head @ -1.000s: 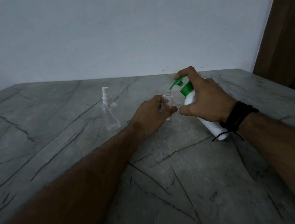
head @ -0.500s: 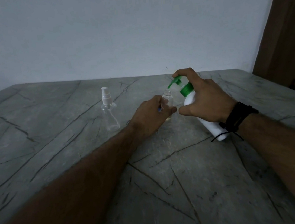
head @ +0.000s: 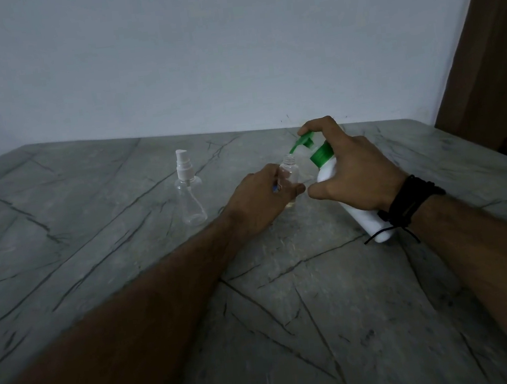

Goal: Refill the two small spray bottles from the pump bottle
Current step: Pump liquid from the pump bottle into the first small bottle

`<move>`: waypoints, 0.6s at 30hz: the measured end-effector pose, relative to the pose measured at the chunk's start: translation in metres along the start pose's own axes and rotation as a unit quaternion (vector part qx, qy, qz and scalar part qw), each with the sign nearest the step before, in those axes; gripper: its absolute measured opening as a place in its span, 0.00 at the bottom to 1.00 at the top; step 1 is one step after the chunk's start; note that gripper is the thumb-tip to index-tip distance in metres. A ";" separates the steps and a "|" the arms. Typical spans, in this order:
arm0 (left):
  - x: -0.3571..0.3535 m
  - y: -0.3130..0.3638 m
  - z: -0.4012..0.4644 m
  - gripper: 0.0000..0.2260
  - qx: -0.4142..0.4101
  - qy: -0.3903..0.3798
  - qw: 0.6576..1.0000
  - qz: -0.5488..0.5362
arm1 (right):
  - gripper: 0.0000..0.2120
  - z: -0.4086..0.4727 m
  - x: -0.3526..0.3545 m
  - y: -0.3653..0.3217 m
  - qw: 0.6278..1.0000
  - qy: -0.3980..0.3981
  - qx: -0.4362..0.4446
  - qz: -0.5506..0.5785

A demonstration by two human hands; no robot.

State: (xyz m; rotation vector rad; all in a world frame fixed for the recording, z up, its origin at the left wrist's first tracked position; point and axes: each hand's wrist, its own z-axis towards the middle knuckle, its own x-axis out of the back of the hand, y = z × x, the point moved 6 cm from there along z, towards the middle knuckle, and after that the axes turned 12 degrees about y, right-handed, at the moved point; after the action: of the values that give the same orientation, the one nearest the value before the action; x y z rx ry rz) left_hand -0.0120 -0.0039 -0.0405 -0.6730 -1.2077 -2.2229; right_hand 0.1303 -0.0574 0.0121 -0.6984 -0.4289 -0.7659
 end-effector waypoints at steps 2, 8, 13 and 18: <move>0.000 0.000 0.000 0.21 0.000 0.003 1.000 -0.003 | 0.34 0.000 -0.001 -0.001 1.000 -0.004 0.000 -0.003; 0.001 0.001 0.001 0.21 0.002 -0.001 1.000 0.001 | 0.36 -0.001 -0.001 -0.001 1.000 -0.001 0.000 -0.011; 0.002 0.003 -0.001 0.22 0.001 0.000 1.000 0.002 | 0.34 -0.001 -0.001 -0.002 1.000 -0.005 -0.002 -0.012; 0.002 0.002 0.000 0.22 0.002 -0.005 1.000 0.004 | 0.35 -0.001 -0.001 0.000 1.000 -0.001 -0.005 -0.019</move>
State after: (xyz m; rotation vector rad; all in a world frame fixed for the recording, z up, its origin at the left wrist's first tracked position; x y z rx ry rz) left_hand -0.0120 -0.0051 -0.0384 -0.6857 -1.2131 -2.2127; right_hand 0.1297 -0.0577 0.0112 -0.7024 -0.4417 -0.8029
